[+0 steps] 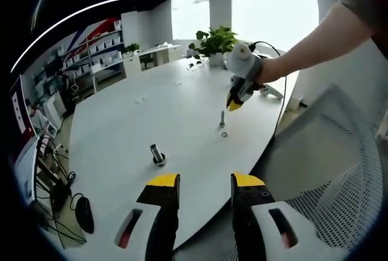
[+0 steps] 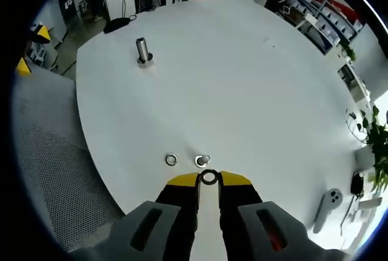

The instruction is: Place the washer onto the threaded stud by aligning its center hole with the stud, sliding it down to the base, and recovering from edge contact or off-axis alignment until the washer reaches the visible bottom stop.

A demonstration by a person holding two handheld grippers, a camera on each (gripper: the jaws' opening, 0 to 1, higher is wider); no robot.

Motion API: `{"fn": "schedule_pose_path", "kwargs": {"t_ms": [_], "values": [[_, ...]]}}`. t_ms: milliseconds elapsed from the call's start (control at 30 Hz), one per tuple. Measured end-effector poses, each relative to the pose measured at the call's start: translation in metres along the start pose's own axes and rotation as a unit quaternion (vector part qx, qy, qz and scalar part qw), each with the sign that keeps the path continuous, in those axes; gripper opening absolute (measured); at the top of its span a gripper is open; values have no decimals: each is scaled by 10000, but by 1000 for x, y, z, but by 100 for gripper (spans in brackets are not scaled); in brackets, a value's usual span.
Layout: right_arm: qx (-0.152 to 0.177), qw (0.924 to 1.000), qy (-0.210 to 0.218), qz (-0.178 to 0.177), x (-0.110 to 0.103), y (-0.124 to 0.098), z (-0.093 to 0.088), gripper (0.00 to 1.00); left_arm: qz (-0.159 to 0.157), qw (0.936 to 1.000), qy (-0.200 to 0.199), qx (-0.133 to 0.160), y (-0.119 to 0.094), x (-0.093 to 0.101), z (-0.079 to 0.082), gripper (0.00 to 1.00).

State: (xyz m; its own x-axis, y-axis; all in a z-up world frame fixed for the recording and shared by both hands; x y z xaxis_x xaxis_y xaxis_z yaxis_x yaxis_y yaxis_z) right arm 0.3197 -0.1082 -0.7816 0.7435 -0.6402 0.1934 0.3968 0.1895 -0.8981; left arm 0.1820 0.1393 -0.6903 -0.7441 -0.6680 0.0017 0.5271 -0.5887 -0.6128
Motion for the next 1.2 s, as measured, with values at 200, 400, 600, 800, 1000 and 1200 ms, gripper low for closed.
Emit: {"fn": "schedule_pose_path", "kwargs": {"t_ms": [200,400,600,800,1000,1200], "values": [[99,9999,-87,13,0,0,10,13,-6,10000,7,-11,0,0,0,32],[164,9997,-175,-17,4,5,17,13,1,10000,-12,-1,0,0,0,32],[89,9996,-274,22,2,10,14,13,21,10000,-4,-1,0,-1,0,32],[35,9996,-284,71,3,15,14,13,42,10000,2,9,-1,-1,0,32],[-8,9994,-333,92,4,20,12,13,55,10000,-11,19,-1,-2,0,32],[-49,9994,-319,114,4,25,12,13,54,10000,3,-2,-1,-1,0,32]]}}
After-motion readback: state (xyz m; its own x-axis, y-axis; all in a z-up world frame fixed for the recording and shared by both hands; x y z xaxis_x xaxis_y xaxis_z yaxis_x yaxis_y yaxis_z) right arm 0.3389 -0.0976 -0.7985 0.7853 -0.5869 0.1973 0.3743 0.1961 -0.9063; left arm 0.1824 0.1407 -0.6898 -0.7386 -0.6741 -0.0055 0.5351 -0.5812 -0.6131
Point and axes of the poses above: the point that each gripper's makers call its tool centre point, and the gripper's own axes: y roughly forward along the fingers, x roughly to its right, z roughly out of its top, the point moved 2 cm from there along -y, roughly backward along the fingers, and after that the axes turned 2 degrees about -z, right-handed, at the moved point
